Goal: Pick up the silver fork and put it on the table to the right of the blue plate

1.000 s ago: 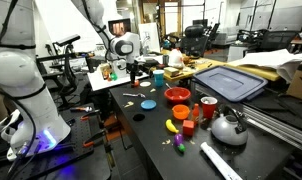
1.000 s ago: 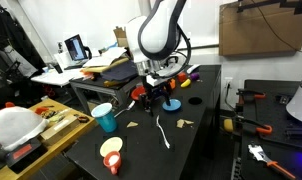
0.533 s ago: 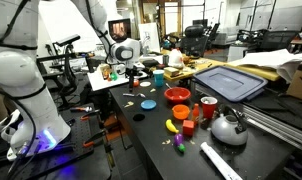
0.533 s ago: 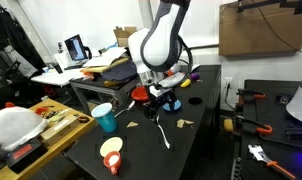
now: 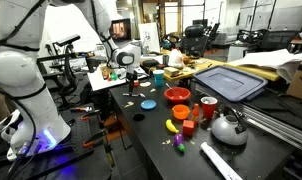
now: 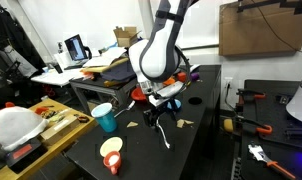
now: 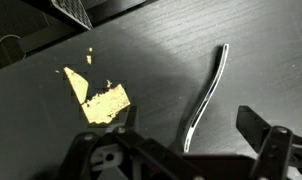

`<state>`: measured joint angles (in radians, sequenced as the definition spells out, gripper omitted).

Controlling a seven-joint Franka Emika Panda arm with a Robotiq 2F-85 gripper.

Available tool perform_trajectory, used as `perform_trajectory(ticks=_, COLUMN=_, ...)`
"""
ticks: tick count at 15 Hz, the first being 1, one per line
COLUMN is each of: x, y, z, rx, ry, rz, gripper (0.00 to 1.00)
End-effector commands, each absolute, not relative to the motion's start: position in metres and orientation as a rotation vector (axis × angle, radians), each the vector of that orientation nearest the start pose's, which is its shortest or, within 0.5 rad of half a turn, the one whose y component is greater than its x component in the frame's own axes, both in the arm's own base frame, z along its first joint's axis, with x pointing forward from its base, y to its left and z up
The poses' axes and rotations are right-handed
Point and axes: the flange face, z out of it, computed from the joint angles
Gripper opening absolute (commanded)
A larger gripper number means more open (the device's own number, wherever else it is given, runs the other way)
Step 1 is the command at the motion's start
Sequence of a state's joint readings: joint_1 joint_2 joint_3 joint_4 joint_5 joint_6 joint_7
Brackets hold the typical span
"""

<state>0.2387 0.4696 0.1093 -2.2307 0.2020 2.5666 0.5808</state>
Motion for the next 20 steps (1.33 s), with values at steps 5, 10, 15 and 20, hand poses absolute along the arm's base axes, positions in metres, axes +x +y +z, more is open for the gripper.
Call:
perform_trajectory(ticks=5, x=0.518, y=0.176, z=0.123, rx=-2.929, ry=0.758, rz=0.217, gripper=1.00)
perform_trajectory(ticks=10, x=0.523, y=0.166, z=0.117, rx=-2.907, ry=0.812, rz=0.202, gripper=0.56)
perform_trajectory(ticks=15, x=0.522, y=0.156, z=0.135, rx=-2.892, ry=0.845, rz=0.193, gripper=0.19)
perform_trajectory(ticks=20, x=0.521, y=0.135, z=0.164, rx=-2.904, ry=0.858, rz=0.150, gripper=0.00)
